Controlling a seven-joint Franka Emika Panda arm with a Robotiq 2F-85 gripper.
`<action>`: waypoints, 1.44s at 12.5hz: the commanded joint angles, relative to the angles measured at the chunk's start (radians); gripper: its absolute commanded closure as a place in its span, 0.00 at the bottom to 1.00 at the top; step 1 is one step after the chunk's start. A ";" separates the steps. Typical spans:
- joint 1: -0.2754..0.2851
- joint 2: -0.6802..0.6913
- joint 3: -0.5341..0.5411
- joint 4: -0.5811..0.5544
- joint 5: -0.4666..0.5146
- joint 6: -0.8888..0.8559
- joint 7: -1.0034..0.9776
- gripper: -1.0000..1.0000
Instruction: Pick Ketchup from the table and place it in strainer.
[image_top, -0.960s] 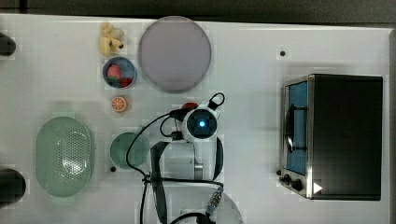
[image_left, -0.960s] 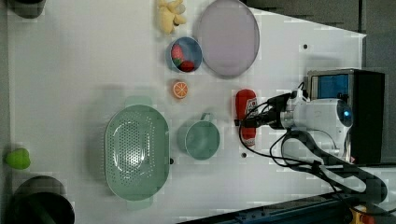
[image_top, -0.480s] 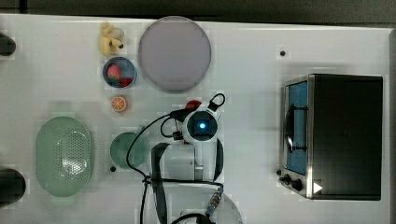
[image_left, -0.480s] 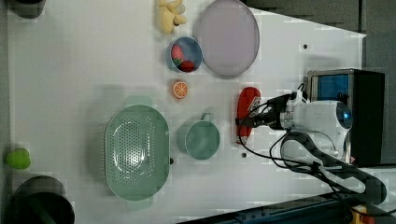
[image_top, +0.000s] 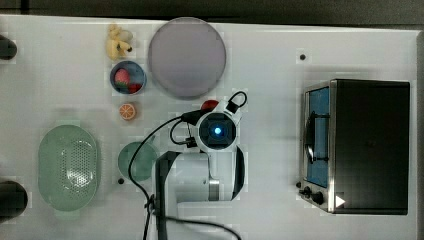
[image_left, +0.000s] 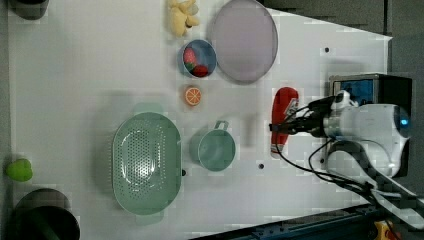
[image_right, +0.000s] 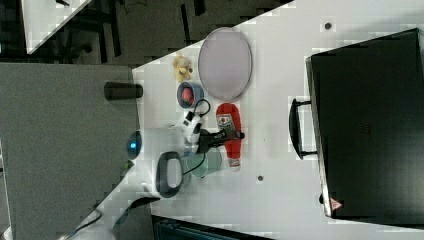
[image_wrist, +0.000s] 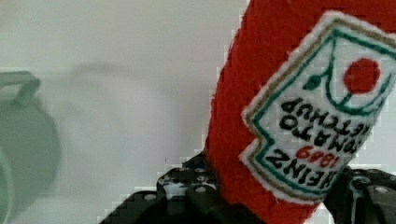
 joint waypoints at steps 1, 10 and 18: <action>-0.001 -0.184 0.042 0.052 0.003 -0.147 0.014 0.40; 0.045 -0.351 0.348 0.139 0.045 -0.408 0.480 0.40; 0.050 -0.181 0.608 0.153 0.046 -0.175 0.930 0.40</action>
